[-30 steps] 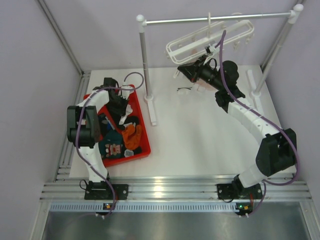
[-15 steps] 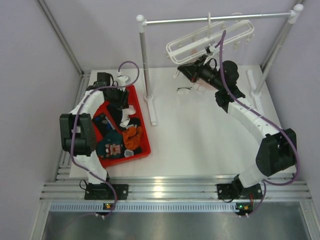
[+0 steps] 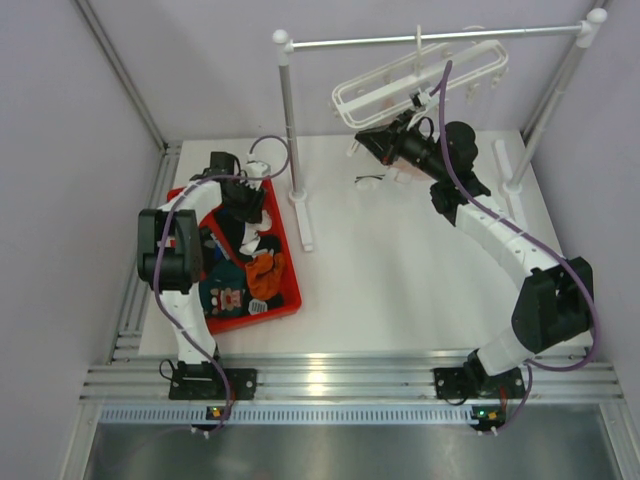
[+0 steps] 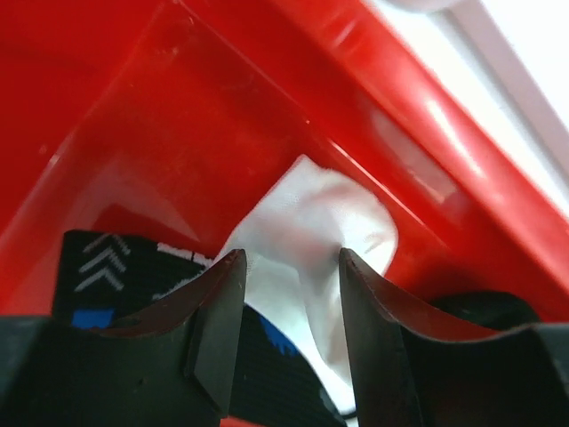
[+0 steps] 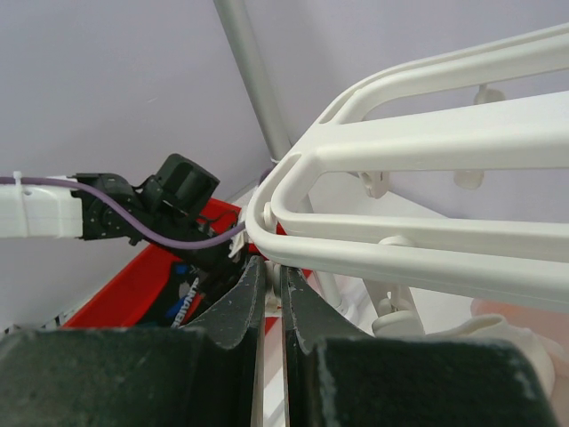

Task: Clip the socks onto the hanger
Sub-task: Pick up the sock from the bin.

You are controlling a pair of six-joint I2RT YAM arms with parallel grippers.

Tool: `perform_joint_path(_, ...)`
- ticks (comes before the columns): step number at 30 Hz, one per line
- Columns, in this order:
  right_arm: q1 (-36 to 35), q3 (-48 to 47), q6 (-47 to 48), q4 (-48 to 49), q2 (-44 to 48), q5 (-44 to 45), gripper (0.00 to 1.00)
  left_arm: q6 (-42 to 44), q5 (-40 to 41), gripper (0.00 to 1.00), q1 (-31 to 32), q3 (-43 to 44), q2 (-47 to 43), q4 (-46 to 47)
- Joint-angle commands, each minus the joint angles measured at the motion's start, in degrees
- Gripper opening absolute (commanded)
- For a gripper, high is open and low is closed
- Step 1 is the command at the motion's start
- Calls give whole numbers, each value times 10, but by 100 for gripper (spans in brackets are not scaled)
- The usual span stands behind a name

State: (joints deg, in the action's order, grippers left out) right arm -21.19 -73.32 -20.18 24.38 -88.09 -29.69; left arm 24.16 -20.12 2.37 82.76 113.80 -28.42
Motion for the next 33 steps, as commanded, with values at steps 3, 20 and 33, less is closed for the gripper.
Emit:
perform_joint_path(3, 9, -27, 2, 3, 13, -5, 0, 22, 12, 49, 11, 2, 24, 34)
perform_joint_path(20, 8, -31, 8, -2, 24, -4, 0, 124, -138, 11, 0, -173, -211, 215)
perform_joint_path(33, 8, -46, -18, 2, 18, -13, 0, 352, -266, 12, 87, -305, -437, 400)
